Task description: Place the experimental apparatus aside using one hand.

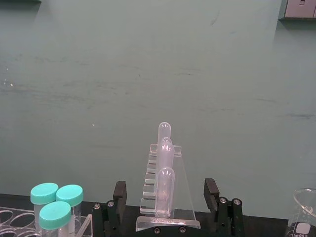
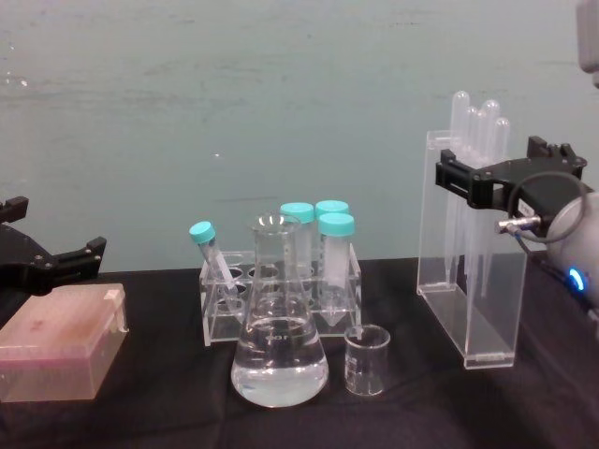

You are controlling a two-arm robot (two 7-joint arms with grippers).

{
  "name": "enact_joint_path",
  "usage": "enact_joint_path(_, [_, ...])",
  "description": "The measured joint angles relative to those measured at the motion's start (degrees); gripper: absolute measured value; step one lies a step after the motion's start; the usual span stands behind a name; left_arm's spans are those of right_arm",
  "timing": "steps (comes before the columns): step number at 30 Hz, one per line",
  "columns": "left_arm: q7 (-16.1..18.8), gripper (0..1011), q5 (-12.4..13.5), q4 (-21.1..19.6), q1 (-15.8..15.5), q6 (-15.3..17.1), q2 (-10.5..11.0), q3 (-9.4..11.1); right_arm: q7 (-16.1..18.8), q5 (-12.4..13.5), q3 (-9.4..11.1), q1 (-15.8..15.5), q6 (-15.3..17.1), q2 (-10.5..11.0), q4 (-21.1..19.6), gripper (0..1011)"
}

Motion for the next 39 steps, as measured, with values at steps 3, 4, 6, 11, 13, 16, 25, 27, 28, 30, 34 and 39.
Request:
enact_joint_path(3, [0.00, 1000, 0.00, 0.00, 0.00, 0.00, 0.00, 0.00, 0.18, -0.11, 0.26, 0.01, 0.00, -0.26, 0.01, 1000])
enact_joint_path(4, [0.00, 1000, 0.00, 0.00, 0.00, 0.00, 0.00, 0.00, 0.24, -0.16, 0.36, 0.01, 0.01, -0.37, 0.01, 1000])
enact_joint_path(6, [0.00, 1000, 0.00, 0.00, 0.00, 0.00, 0.00, 0.00, 0.31, -0.20, 0.44, 0.02, 0.03, -0.47, 0.02, 1000])
enact_joint_path(11, [0.00, 1000, 0.00, 0.00, 0.00, 0.00, 0.00, 0.00, 0.42, -0.39, 0.68, 0.13, 0.17, -0.73, 0.21, 1000])
enact_joint_path(13, [0.00, 1000, 0.00, 0.00, 0.00, 0.00, 0.00, 0.00, 0.54, -0.44, 0.84, 0.24, 0.44, -0.85, 0.31, 1000])
enact_joint_path(16, [0.00, 1000, 0.00, 0.00, 0.00, 0.00, 0.00, 0.00, 0.62, -0.47, 0.93, 0.27, 0.70, -0.95, 0.36, 1000])
enact_joint_path(25, [0.00, 1000, 0.00, 0.00, 0.00, 0.00, 0.00, 0.00, 1.11, -0.47, 1.15, 0.59, 1.43, -1.06, 0.68, 1000])
enact_joint_path(27, [0.00, 1000, 0.00, 0.00, 0.00, 0.00, 0.00, 0.00, 1.19, -0.47, 1.16, 0.62, 1.50, -1.06, 0.74, 1000])
enact_joint_path(28, [0.00, 1000, 0.00, 0.00, 0.00, 0.00, 0.00, 0.00, 1.25, -0.47, 1.17, 0.71, 1.51, -1.04, 0.86, 1000])
enact_joint_path(30, [0.00, 1000, 0.00, 0.00, 0.00, 0.00, 0.00, 0.00, 1.32, -0.44, 1.18, 0.79, 1.51, -1.03, 1.03, 1000])
enact_joint_path(34, [0.00, 1000, 0.00, 0.00, 0.00, 0.00, 0.00, 0.00, 1.40, -0.41, 1.17, 0.92, 1.50, -1.04, 1.21, 1000])
enact_joint_path(39, [0.00, 1000, 0.00, 0.00, 0.00, 0.00, 0.00, 0.00, 1.45, -0.41, 1.14, 1.10, 1.50, -1.04, 1.44, 1000])
